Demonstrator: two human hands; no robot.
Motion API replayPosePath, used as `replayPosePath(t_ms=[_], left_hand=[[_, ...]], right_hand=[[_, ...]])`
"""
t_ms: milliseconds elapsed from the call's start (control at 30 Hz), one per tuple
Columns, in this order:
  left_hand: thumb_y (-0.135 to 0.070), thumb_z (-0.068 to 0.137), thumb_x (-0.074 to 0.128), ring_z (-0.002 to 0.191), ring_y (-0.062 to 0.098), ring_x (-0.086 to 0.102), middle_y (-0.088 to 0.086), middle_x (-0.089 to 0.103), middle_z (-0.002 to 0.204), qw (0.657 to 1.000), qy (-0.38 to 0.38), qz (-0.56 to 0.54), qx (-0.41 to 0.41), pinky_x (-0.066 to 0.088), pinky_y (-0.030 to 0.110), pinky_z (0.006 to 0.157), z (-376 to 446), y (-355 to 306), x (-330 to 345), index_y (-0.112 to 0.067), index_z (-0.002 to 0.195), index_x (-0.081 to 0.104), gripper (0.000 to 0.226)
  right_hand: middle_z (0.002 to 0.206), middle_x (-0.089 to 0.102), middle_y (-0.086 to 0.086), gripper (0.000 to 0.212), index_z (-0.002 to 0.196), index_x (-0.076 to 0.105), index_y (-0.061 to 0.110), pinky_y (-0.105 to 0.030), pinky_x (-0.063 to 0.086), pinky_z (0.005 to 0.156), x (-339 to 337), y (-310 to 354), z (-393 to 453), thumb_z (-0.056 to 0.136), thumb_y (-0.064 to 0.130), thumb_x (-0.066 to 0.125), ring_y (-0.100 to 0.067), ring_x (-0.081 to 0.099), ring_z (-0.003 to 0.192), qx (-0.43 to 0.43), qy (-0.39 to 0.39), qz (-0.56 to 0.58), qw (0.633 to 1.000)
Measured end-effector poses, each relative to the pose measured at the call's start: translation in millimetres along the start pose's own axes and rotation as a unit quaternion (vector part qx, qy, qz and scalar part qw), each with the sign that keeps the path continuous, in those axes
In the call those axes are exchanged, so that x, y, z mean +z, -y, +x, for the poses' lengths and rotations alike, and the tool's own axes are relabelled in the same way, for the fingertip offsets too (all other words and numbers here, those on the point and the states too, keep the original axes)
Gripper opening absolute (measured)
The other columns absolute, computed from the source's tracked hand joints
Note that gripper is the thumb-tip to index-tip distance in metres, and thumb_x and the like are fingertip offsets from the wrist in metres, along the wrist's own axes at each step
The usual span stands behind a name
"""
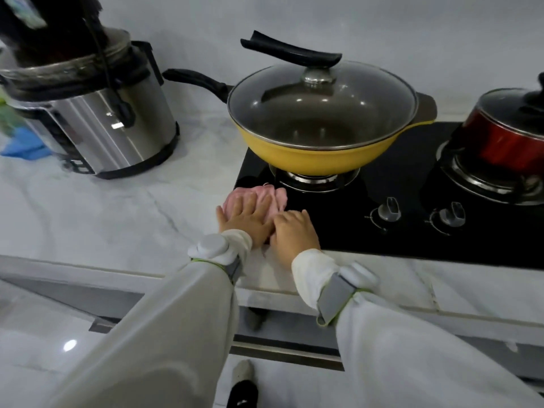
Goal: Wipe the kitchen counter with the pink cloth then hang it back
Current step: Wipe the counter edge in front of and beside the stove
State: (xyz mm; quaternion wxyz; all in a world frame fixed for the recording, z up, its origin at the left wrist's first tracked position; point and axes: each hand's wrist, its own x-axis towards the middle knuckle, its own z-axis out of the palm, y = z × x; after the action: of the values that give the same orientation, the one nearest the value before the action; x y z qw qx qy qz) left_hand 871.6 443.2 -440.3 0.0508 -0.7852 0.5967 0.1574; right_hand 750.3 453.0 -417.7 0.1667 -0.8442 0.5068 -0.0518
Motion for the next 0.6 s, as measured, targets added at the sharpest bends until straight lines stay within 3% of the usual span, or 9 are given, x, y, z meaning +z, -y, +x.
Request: replayPosePath(t_ms=[100, 267, 400, 500, 600], left_hand=[[-0.054, 0.097, 0.014, 0.148, 0.022, -0.014, -0.010, -0.013, 0.160, 1.000, -0.016, 0.014, 0.018, -0.008, 0.062, 0.112, 30.0, 19.0, -13.1, -0.041, 0.149, -0.010, 0.058], [-0.051, 0.098, 0.022, 0.149, 0.023, -0.012, -0.011, -0.013, 0.160, 0.995, -0.031, 0.018, 0.098, 0.002, 0.066, 0.113, 106.1, 60.0, -29.0, -0.041, 0.150, -0.006, 0.060], [-0.053, 0.096, 0.030, 0.149, 0.025, -0.007, -0.010, -0.005, 0.161, 0.985, -0.060, 0.049, 0.157, 0.013, 0.062, 0.113, 149.5, 80.1, -38.8, -0.040, 0.151, 0.001, 0.063], [-0.055, 0.095, 0.027, 0.149, 0.023, -0.006, -0.010, 0.002, 0.160, 0.982, -0.069, 0.034, 0.174, 0.009, 0.055, 0.114, 181.7, 85.0, -54.8, -0.040, 0.150, 0.006, 0.060], [-0.056, 0.086, 0.007, 0.148, 0.021, 0.004, -0.006, 0.012, 0.159, 0.978, -0.085, 0.008, 0.188, 0.011, 0.049, 0.115, 211.8, 76.6, -69.7, -0.032, 0.150, 0.018, 0.069]], right_hand=[[0.132, 0.052, -0.010, 0.035, 0.121, 0.053, 0.007, -0.037, 0.013, 0.118, 0.0, 18.4, 36.4, 0.088, 0.014, 0.046, -0.025, 0.038, 0.130, 0.011, 0.008, 0.015, 1.000], [0.133, 0.051, -0.016, 0.035, 0.123, 0.050, 0.000, -0.036, 0.028, 0.108, 6.6, 58.4, 102.2, 0.090, 0.009, 0.041, -0.031, 0.042, 0.125, 0.089, -0.014, 0.042, 0.995], [0.134, 0.050, -0.019, 0.036, 0.126, 0.048, -0.001, -0.037, 0.031, 0.106, 10.8, 76.2, 144.9, 0.093, 0.008, 0.038, -0.033, 0.044, 0.125, 0.135, -0.035, 0.053, 0.989], [0.145, 0.036, -0.018, 0.046, 0.139, 0.032, 0.000, -0.039, 0.030, 0.108, 16.8, 79.7, 178.0, 0.095, 0.012, 0.036, -0.032, 0.035, 0.133, 0.168, -0.043, 0.069, 0.982], [0.152, 0.025, -0.019, 0.064, 0.147, 0.016, 0.002, -0.040, 0.025, 0.113, 19.3, 80.0, 203.1, 0.092, 0.018, 0.046, -0.033, 0.026, 0.139, 0.166, -0.039, 0.062, 0.983]])
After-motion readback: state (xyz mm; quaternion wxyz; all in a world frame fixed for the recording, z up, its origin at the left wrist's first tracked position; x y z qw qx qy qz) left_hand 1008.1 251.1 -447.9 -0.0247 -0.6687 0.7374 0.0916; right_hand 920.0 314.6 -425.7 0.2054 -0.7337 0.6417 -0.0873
